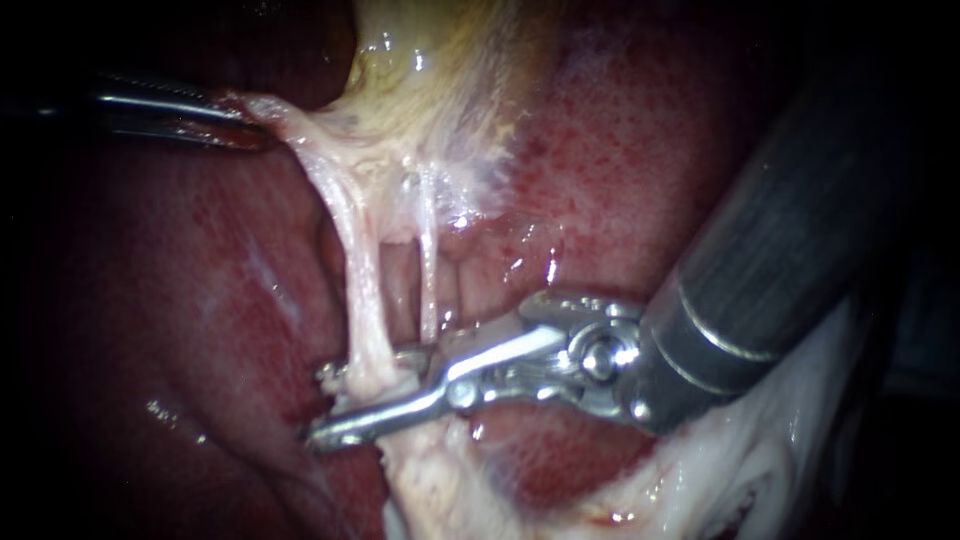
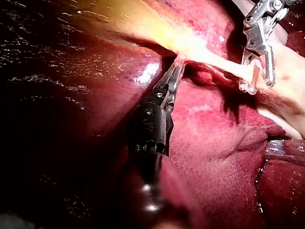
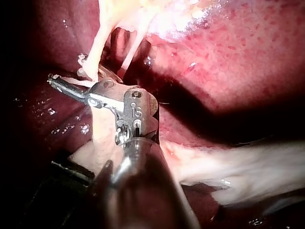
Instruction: Clipping second clip left tube
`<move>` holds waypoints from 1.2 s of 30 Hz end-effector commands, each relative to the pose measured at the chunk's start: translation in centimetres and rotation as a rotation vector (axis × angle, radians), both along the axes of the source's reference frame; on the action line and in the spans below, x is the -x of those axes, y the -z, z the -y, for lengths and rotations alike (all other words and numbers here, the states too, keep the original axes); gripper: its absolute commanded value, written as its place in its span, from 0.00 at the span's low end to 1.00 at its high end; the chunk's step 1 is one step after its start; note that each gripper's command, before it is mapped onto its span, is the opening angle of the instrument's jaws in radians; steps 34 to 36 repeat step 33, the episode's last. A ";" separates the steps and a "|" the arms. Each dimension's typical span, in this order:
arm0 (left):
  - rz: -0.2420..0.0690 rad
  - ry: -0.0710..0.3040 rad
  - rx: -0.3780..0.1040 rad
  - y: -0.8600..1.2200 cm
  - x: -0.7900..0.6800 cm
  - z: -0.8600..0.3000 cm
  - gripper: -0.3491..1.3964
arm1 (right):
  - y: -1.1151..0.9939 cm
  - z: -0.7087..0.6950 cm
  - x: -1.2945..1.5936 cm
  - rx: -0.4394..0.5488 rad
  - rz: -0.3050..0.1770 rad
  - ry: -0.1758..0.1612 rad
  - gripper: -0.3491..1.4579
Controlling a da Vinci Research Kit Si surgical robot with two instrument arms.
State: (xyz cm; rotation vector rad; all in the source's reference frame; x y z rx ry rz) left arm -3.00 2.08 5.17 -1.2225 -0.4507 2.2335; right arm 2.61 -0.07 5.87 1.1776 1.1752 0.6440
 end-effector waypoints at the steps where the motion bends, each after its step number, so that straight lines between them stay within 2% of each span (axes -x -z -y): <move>1: 0.000 0.000 0.000 0.00 0.00 0.00 0.00 | -0.01 0.00 0.03 0.000 -0.002 0.009 0.40; 5: 0.000 0.000 0.000 0.00 0.00 0.00 0.00 | -0.02 0.00 0.08 0.000 -0.006 0.016 0.30; 10: 0.000 0.001 0.000 0.00 0.01 0.00 0.00 | -0.02 -0.01 0.09 0.000 -0.006 0.017 0.23; 14: 0.000 0.001 0.000 0.00 0.01 0.00 0.00 | -0.02 0.00 0.11 0.000 -0.007 0.018 0.07; 16: 0.000 0.001 0.000 0.00 0.01 0.00 0.00 | -0.02 0.00 0.12 0.000 -0.007 0.018 0.03; 19: -0.001 0.001 0.000 0.00 0.02 0.00 0.00 | -0.02 0.00 0.13 0.000 -0.008 0.019 0.00; 36: -0.001 0.001 0.000 0.00 0.02 -0.01 0.00 | -0.04 0.02 0.14 -0.004 -0.006 0.021 0.00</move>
